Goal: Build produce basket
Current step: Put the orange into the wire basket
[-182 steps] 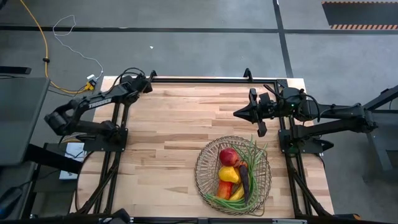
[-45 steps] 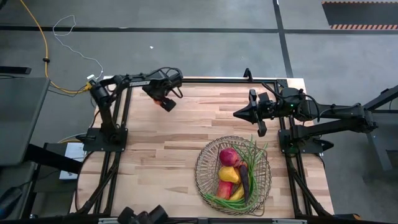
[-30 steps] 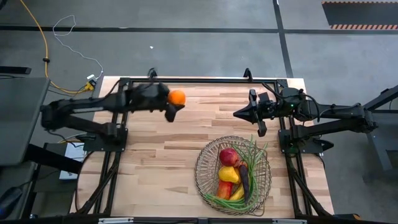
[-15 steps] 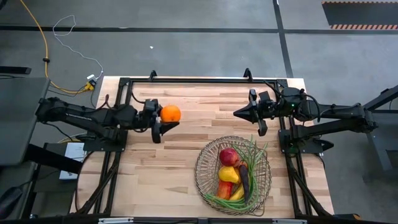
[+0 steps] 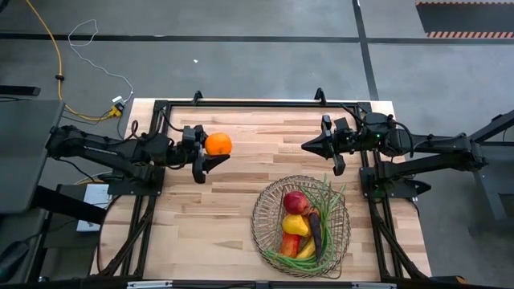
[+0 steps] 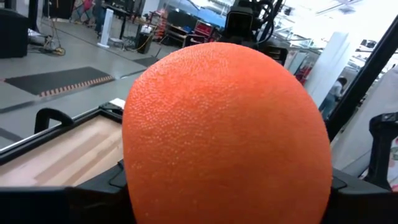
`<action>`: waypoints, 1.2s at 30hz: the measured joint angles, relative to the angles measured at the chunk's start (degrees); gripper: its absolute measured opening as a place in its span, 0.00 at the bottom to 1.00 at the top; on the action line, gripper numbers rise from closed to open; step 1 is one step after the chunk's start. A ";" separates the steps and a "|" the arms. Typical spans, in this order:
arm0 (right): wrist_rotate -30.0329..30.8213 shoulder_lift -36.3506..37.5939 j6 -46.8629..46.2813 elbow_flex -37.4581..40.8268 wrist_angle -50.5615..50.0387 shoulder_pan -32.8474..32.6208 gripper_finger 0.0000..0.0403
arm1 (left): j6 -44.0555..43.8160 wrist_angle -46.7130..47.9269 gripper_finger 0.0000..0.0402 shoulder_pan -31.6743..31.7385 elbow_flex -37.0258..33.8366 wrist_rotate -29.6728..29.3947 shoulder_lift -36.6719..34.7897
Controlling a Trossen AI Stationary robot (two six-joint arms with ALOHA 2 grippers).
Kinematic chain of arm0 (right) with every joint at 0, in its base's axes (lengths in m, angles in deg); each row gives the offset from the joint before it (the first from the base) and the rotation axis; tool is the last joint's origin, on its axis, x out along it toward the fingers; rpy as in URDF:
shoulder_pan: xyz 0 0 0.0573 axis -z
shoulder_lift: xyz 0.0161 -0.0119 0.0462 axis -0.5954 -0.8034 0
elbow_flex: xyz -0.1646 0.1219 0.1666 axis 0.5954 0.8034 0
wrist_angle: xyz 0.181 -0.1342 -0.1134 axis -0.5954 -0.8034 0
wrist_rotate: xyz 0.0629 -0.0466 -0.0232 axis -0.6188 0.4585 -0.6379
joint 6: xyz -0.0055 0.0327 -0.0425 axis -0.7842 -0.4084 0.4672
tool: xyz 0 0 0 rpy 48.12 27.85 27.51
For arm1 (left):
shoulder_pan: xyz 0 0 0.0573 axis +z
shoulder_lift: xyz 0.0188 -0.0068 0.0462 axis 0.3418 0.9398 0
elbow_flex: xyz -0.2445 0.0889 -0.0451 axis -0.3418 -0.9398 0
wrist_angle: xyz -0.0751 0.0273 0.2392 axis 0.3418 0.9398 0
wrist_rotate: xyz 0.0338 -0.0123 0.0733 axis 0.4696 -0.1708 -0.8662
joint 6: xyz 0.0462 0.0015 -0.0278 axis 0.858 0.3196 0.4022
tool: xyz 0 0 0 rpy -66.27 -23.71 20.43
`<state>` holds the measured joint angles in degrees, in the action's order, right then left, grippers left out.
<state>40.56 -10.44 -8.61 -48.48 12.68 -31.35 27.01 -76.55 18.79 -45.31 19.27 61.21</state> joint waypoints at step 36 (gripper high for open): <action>11.93 0.02 1.37 0.02 5.20 0.02 0.00 | 9.60 15.91 0.61 -16.07 66.97 10.51 73.69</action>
<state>52.49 -10.42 -7.24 -48.46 17.89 -31.33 36.60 -60.64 2.73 21.66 29.78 134.90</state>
